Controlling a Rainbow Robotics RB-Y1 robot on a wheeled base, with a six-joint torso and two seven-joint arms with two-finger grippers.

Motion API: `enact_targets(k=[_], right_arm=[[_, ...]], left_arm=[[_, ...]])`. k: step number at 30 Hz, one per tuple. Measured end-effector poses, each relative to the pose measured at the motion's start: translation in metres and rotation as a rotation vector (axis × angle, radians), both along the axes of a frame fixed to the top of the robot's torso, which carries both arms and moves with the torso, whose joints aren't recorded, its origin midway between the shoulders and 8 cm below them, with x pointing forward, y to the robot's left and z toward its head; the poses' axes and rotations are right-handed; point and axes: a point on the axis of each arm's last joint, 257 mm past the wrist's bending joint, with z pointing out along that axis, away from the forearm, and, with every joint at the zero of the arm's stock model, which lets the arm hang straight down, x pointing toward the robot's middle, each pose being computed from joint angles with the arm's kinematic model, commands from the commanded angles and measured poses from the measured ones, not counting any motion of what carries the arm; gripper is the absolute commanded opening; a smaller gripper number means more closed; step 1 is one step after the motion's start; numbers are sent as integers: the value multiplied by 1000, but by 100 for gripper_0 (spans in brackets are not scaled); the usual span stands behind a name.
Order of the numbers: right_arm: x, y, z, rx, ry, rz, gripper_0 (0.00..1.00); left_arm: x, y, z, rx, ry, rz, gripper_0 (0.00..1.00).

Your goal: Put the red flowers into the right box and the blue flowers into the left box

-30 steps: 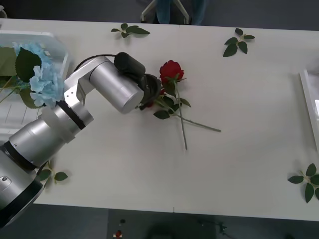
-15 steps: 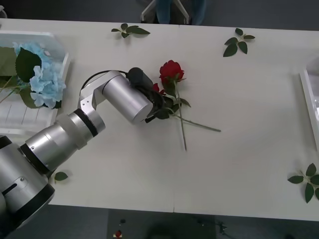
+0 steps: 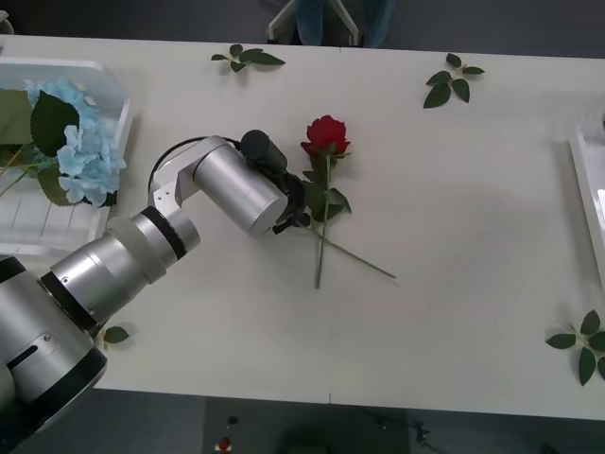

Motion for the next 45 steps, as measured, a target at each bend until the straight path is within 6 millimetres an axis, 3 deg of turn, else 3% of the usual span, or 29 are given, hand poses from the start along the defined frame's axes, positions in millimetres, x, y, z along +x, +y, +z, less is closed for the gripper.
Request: enact_targets(k=[8,14,20,27,36,40,45], right_arm=[[-5,90,-19,187,21,70,100],[2,151,-25,158,-30,199,100],[2,213,-13,239,-108,292,100],[-19,272,-12,239,-128,431,100],[-25,310,-5,282,-145,489,100],[-25,324,-5,312,-150,503,100],[-27,328,-6,284,-155,538,100]], left_arm=[[-1,-2,1,-1,-1,-3,0],[-8,1,23,-7,-44,-46,0],[-30,26,52,-23,-70,-64,0],[-51,70,97,39,-150,-128,0],[-77,116,164,16,-294,-262,0],[-83,98,192,34,-395,-420,0],[-81,57,232,9,-607,-567,0]])
